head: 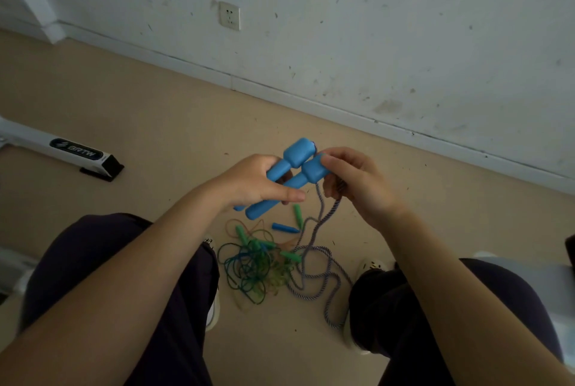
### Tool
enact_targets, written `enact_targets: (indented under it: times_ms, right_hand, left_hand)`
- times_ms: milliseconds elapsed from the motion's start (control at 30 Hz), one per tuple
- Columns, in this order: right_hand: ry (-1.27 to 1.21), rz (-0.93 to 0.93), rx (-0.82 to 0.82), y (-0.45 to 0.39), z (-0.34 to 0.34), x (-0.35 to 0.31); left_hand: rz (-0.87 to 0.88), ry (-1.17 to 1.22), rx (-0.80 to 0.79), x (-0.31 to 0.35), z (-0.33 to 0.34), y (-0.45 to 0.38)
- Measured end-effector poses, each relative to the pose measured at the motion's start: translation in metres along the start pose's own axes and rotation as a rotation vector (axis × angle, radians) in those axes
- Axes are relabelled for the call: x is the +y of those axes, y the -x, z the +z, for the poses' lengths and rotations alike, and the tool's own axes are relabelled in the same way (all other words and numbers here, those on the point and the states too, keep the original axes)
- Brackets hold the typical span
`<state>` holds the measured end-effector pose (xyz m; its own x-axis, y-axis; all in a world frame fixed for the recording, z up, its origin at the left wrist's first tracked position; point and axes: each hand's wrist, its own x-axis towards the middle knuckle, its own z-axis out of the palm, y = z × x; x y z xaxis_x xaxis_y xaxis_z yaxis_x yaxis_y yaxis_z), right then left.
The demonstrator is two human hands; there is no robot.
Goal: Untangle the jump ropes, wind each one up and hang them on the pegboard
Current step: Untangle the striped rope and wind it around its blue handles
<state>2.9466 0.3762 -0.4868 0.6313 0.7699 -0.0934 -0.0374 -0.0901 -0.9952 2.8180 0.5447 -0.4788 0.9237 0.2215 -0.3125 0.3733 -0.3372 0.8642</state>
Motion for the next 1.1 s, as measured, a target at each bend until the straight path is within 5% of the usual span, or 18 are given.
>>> enact_targets:
  times_ms: [167, 333, 633, 967, 1100]
  right_hand:
    - [-0.05, -0.005, -0.067, 0.004, -0.006, -0.003]
    - [0.42, -0.247, 0.091, 0.002, -0.001, 0.008]
    - [0.246, -0.104, 0.059, 0.008, 0.006, -0.002]
    - [0.178, -0.092, 0.226, 0.004, -0.014, -0.009]
    - [0.161, -0.006, 0.287, 0.001, -0.018, -0.007]
  left_hand:
    - [-0.003, 0.124, -0.096, 0.002, 0.002, 0.002]
    - [0.009, 0.152, -0.185, 0.01, 0.007, 0.004]
    - [0.024, 0.157, -0.267, 0.011, 0.02, -0.004]
    - [-0.075, 0.323, -0.402, 0.002, 0.016, -0.005]
    - [-0.048, 0.397, -0.195, 0.005, 0.02, -0.008]
